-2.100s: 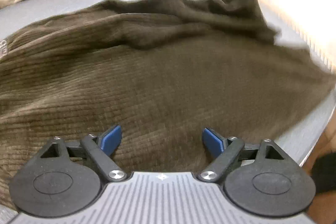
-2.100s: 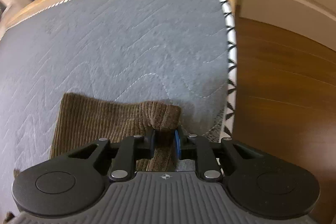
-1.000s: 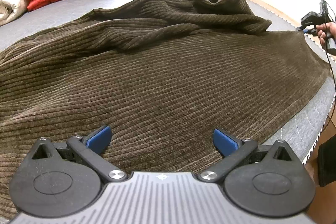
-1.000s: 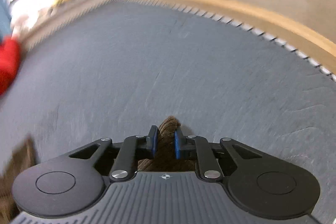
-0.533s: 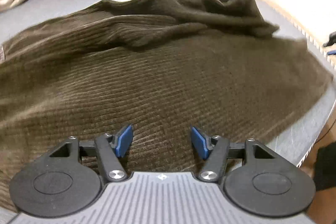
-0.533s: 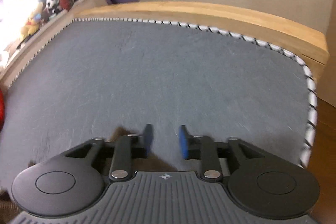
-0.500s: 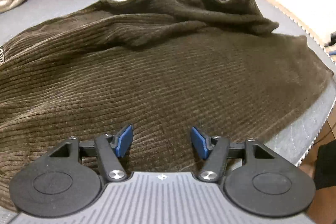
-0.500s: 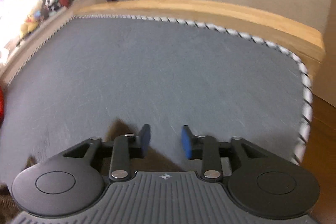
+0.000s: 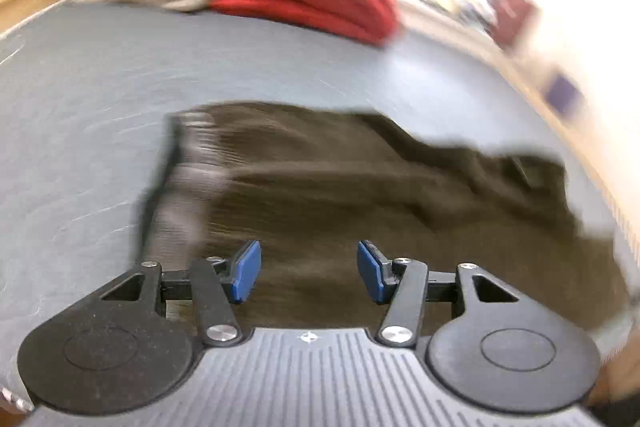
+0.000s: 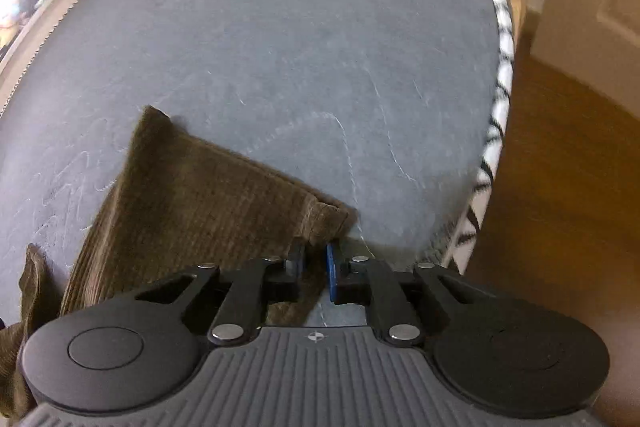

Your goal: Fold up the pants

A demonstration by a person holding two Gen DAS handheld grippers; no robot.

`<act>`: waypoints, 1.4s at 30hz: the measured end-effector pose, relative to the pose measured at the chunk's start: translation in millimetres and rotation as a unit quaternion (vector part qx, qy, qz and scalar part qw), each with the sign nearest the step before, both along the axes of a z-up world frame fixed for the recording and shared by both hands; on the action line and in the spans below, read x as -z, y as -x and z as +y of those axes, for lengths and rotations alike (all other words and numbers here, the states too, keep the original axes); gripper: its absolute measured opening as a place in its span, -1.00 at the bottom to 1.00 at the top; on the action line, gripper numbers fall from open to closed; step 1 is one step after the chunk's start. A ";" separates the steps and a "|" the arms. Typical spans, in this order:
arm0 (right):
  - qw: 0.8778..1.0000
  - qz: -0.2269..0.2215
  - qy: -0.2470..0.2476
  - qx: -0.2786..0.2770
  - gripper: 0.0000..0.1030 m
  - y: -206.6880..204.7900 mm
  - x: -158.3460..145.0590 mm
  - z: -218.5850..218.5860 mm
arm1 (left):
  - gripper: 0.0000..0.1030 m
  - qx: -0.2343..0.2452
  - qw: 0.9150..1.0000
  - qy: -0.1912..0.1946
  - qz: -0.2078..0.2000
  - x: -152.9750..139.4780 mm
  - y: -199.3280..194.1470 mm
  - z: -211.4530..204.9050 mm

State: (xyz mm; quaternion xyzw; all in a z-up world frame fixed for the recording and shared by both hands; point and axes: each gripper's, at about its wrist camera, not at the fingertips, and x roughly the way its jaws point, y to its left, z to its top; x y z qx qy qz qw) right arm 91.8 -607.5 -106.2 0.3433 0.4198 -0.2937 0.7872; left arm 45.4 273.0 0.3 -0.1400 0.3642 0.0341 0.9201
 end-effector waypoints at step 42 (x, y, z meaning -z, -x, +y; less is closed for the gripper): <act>0.911 0.044 0.006 -0.409 -0.36 -29.3 -8.5 239.4 | 0.14 0.097 0.966 -0.077 0.226 41.0 -31.9 -25.7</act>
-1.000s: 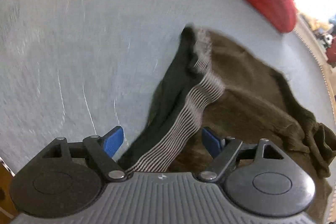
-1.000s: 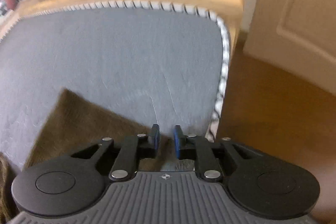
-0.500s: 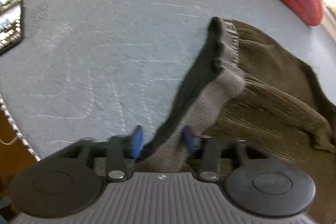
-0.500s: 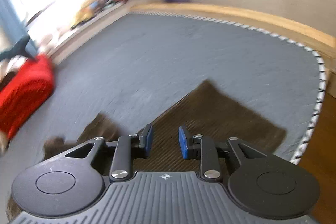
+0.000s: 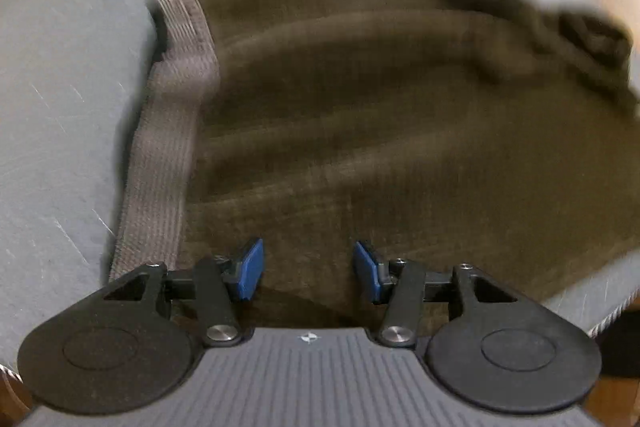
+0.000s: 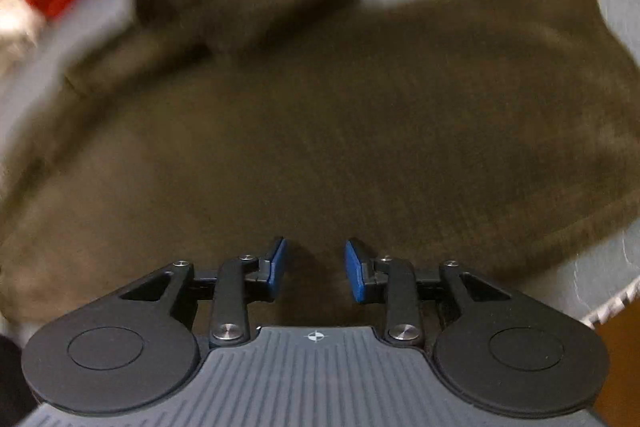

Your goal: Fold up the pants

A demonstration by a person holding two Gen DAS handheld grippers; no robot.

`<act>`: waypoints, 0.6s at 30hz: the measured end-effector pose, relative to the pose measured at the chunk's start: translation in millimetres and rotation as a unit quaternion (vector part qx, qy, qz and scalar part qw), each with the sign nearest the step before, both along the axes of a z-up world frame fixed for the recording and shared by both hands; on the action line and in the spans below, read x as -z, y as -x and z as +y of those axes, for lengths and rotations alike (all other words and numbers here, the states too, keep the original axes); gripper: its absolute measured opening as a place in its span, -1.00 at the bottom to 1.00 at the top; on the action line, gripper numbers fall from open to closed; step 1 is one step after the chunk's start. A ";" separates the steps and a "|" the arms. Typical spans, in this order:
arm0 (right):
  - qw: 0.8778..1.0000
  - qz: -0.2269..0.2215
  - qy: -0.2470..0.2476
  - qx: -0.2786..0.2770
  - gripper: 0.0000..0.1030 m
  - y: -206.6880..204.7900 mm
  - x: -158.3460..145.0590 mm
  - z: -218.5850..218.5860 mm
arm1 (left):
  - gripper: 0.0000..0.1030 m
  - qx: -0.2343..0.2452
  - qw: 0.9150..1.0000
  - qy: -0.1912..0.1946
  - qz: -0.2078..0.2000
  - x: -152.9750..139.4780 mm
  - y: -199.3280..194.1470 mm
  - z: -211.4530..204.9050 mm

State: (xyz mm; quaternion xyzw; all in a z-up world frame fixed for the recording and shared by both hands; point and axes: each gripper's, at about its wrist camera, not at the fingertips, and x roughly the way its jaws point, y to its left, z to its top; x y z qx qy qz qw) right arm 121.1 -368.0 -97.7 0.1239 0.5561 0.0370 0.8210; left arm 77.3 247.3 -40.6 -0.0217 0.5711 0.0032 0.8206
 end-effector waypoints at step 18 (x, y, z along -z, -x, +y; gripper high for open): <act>0.986 -0.145 -0.026 0.083 -0.33 -3.3 -59.0 -17.6 | 0.19 0.096 0.989 0.009 -0.115 -12.6 20.3 -47.0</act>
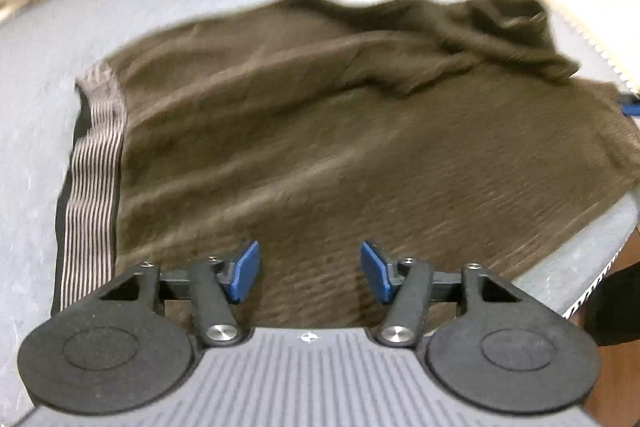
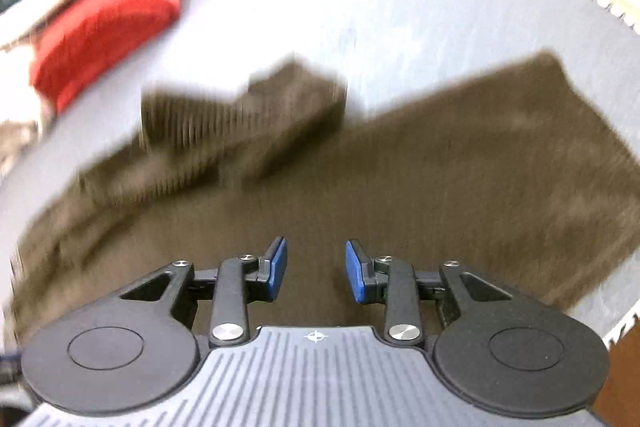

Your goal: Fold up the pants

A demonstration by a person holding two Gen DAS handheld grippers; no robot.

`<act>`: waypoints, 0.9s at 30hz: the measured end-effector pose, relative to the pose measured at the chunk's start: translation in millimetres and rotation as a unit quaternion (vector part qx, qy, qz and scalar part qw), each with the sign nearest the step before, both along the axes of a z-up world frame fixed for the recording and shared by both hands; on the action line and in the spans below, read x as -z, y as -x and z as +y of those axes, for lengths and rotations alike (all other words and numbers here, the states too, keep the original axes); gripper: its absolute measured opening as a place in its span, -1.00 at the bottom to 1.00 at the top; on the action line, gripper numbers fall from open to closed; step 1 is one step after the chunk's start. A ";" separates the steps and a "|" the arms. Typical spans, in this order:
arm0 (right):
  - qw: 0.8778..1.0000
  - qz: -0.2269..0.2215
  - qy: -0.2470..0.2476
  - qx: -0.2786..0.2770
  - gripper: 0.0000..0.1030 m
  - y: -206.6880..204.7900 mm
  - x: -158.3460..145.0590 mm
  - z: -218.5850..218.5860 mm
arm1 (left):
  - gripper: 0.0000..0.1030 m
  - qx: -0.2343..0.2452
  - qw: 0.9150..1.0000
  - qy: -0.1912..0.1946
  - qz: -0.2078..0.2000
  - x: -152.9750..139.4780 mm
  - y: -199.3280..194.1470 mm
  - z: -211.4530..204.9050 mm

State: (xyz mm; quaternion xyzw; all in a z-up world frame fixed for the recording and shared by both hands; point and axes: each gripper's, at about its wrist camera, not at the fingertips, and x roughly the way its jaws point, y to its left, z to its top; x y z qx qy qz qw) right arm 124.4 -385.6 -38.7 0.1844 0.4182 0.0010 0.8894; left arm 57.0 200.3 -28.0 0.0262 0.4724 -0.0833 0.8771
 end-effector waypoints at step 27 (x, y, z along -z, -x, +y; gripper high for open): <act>0.994 -0.005 -0.105 0.001 -0.15 -209.0 48.3 -80.6 | 0.38 0.013 0.985 -0.025 -0.170 77.5 -114.0 -219.8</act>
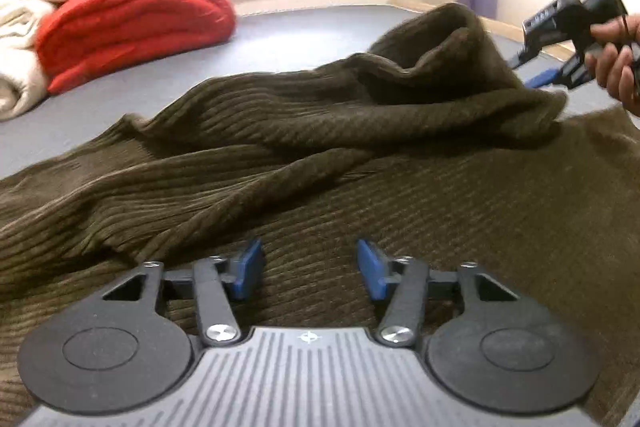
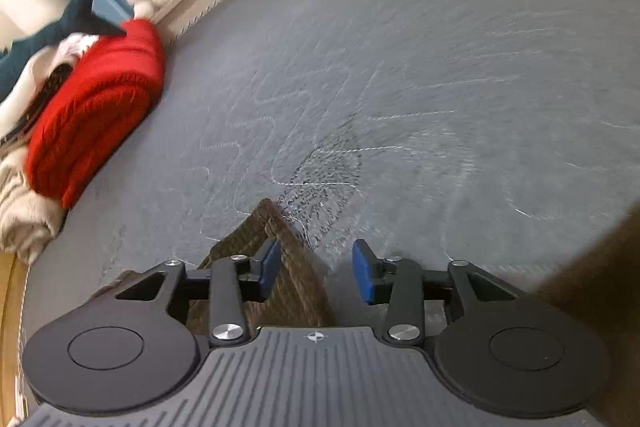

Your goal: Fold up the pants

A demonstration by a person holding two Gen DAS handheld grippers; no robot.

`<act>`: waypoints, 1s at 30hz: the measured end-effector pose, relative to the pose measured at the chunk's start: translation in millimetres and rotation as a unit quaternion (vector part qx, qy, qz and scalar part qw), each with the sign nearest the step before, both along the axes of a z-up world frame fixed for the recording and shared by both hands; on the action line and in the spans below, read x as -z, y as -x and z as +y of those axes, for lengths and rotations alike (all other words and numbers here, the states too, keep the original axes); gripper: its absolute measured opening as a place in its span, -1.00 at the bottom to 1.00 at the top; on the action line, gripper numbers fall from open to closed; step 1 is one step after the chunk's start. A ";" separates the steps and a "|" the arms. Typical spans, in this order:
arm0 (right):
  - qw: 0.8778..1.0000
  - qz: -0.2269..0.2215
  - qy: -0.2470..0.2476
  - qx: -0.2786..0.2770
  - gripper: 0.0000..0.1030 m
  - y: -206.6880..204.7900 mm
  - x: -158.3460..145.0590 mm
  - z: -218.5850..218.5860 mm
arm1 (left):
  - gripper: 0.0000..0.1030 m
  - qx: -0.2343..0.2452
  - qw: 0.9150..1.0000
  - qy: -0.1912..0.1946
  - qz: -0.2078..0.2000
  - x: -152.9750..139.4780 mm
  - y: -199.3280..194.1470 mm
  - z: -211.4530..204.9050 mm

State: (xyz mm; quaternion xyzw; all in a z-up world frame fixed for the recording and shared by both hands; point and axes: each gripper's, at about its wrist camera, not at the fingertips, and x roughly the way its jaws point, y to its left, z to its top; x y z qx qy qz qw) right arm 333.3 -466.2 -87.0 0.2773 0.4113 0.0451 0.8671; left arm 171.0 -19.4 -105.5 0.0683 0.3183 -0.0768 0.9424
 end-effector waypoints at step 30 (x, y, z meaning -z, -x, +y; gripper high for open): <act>0.961 -0.035 -0.088 0.262 -0.66 1.1 16.4 -105.0 | 0.65 -0.030 0.999 -0.003 0.024 -6.3 -5.8 -0.8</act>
